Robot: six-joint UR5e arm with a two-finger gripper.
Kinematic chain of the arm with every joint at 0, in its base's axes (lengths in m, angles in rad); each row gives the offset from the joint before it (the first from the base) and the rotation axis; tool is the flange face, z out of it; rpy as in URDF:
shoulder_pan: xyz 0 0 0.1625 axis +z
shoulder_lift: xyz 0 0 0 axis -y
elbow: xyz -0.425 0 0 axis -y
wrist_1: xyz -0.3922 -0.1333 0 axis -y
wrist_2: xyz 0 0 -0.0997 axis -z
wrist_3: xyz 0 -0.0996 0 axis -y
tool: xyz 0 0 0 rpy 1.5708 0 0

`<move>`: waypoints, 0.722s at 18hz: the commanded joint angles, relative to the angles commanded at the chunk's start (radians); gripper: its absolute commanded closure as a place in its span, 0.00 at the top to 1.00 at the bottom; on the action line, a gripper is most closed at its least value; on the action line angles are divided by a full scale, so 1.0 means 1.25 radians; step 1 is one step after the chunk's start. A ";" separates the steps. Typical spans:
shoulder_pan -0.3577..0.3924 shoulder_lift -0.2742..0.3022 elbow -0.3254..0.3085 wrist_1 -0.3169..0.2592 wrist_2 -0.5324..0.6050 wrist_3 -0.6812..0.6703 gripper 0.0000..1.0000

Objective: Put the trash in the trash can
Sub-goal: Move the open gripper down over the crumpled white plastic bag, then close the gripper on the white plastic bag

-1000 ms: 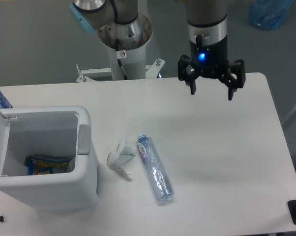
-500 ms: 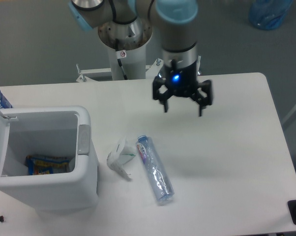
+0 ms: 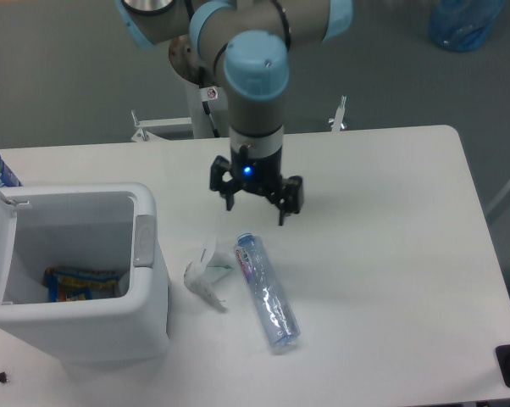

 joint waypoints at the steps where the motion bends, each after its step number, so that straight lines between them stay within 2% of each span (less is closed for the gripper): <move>1: -0.006 -0.009 -0.002 0.000 0.000 -0.005 1.00; 3: -0.024 -0.029 -0.002 0.004 0.000 -0.023 1.00; 13: -0.039 -0.087 0.016 0.010 0.001 -0.055 0.99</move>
